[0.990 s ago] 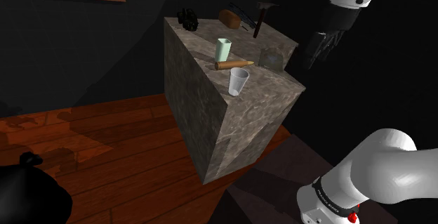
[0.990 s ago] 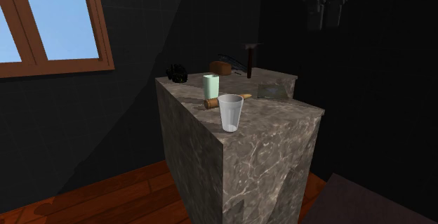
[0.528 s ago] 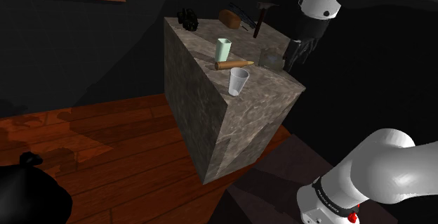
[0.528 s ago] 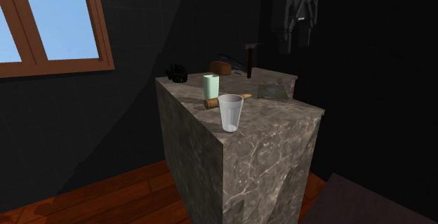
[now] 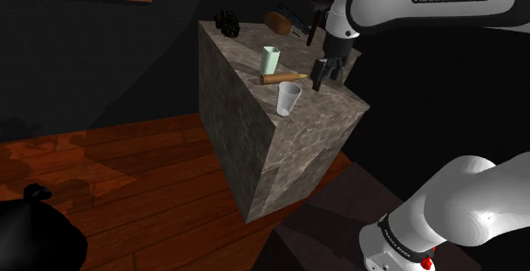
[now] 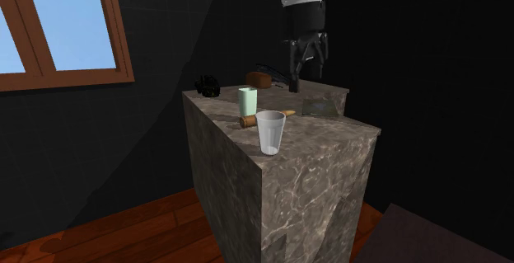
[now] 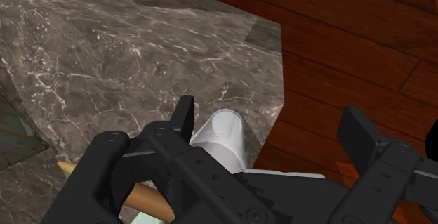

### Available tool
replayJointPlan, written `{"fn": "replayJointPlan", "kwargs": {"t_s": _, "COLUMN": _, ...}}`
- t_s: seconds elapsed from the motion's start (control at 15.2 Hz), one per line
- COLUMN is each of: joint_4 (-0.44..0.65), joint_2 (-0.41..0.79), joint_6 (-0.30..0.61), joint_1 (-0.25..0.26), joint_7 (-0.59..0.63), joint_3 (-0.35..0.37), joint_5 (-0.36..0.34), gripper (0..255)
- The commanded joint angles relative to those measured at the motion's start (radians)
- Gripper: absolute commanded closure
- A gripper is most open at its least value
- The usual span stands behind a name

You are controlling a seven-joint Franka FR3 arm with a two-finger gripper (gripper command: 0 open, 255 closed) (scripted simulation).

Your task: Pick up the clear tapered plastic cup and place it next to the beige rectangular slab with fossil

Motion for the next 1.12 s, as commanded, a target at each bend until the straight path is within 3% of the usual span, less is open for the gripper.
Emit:
{"fn": "replayJointPlan", "kwargs": {"t_s": 0.0, "joint_4": 0.021, "joint_2": 0.075, "joint_6": 0.058, "joint_1": -0.003, "joint_7": 0.001, "joint_3": 0.001, "joint_5": -0.013, "gripper": 0}}
{"fn": "replayJointPlan", "kwargs": {"t_s": 0.79, "joint_4": 0.257, "joint_2": 0.514, "joint_6": 0.27, "joint_1": -0.008, "joint_7": 0.027, "joint_3": 0.009, "joint_5": -0.102, "gripper": 0}}
{"fn": "replayJointPlan", "kwargs": {"t_s": 1.06, "joint_4": 0.23, "joint_2": 0.536, "joint_6": 0.32, "joint_1": -0.012, "joint_7": 0.032, "joint_3": 0.004, "joint_5": -0.11, "gripper": 0}}
